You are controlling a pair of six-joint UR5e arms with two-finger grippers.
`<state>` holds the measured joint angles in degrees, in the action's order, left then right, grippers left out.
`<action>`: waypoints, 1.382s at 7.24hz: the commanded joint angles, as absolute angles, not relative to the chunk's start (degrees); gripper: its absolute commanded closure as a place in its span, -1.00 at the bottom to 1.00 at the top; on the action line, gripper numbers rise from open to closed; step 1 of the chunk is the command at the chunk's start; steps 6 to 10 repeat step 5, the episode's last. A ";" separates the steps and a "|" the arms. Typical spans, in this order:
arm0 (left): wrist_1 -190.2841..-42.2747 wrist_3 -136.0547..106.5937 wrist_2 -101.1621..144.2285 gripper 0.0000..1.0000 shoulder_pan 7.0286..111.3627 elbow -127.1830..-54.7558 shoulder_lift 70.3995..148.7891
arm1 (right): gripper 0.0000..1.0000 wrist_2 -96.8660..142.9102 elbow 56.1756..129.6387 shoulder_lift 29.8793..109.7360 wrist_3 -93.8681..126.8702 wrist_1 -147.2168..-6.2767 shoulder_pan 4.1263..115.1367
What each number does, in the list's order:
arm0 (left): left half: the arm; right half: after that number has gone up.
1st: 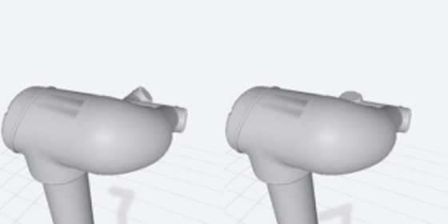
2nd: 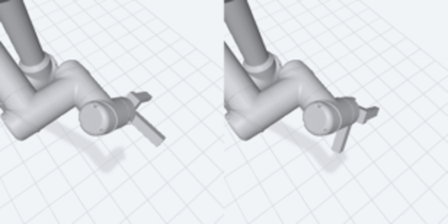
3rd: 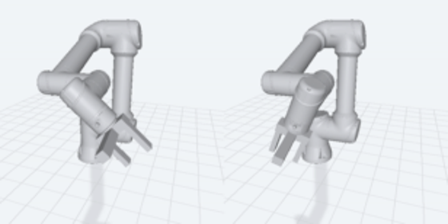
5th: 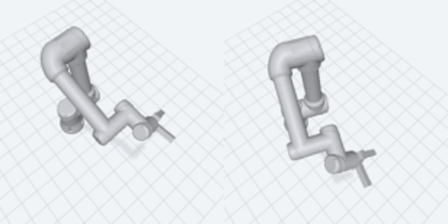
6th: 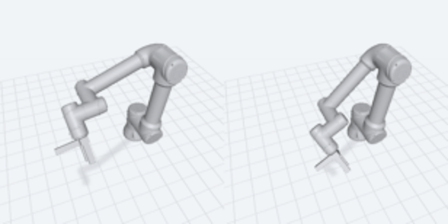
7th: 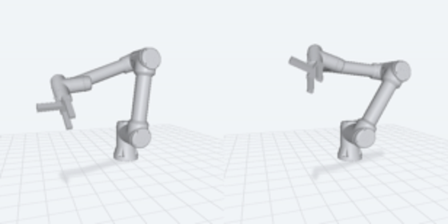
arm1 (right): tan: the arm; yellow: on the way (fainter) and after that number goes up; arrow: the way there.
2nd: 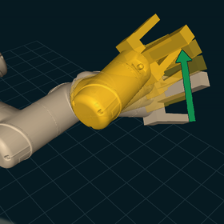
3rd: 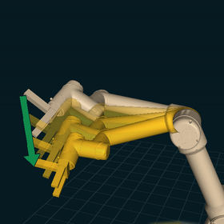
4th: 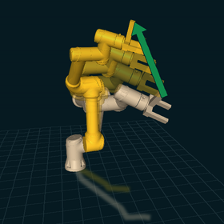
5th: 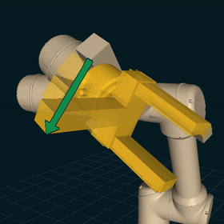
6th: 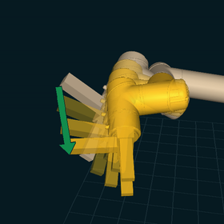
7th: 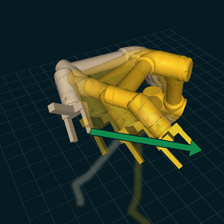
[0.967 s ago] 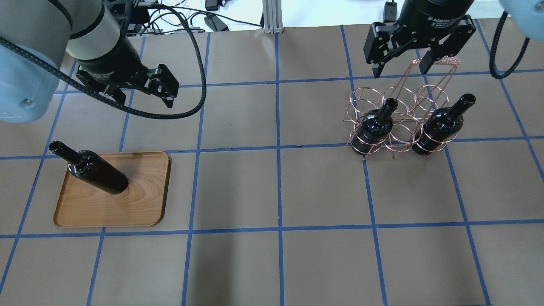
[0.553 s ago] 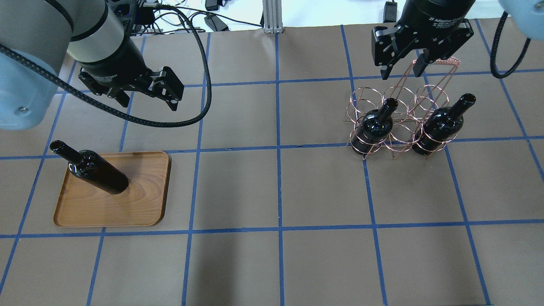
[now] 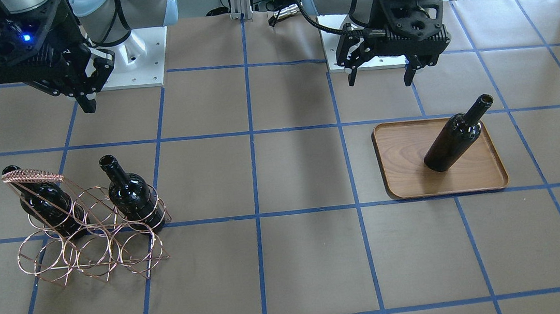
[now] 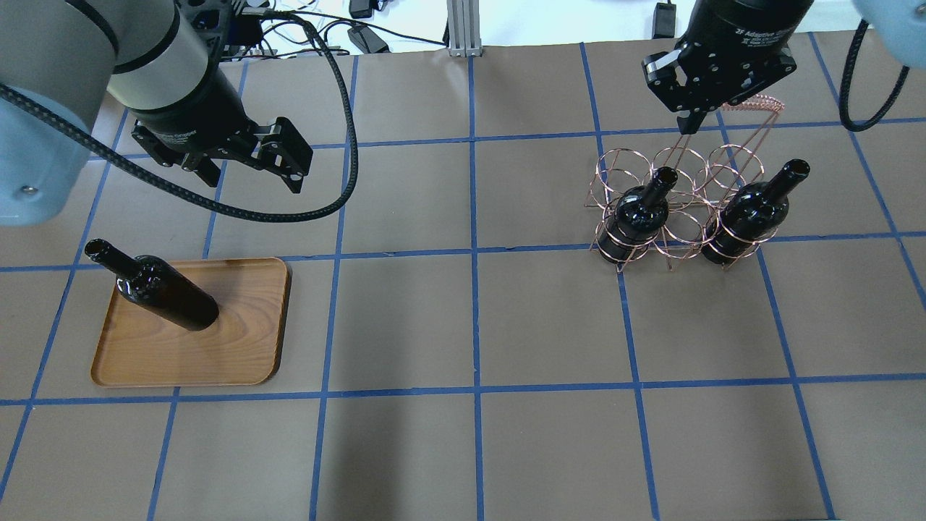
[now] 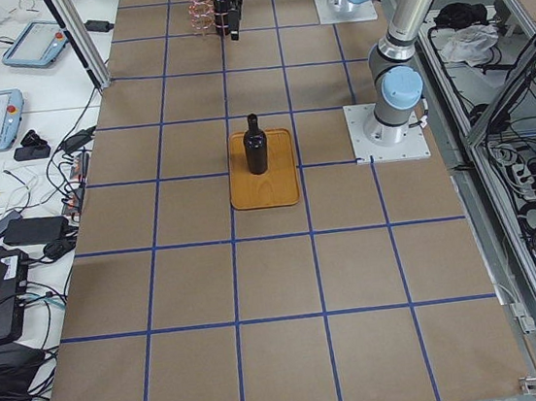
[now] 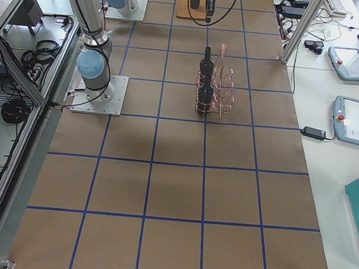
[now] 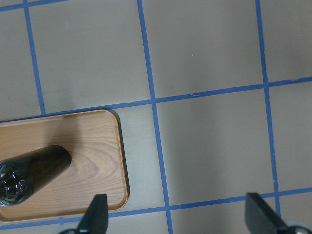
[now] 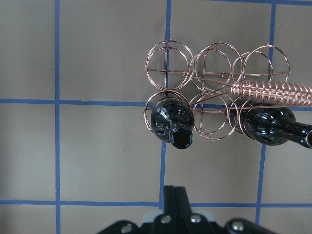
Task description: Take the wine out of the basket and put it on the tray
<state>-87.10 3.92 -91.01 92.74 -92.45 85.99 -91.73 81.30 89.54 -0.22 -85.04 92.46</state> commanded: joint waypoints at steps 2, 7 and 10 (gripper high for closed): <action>-88.15 3.52 -89.92 -1.00 89.92 -92.37 85.78 | -0.99 -91.05 81.47 89.39 -0.44 -85.08 92.46; -88.86 3.51 -89.91 -1.00 89.56 -92.37 85.69 | -1.00 -91.23 81.56 89.56 -0.35 -84.99 92.46; -88.86 3.51 -89.91 -1.00 89.56 -92.37 85.69 | -1.00 -91.23 81.56 89.56 -0.35 -84.99 92.46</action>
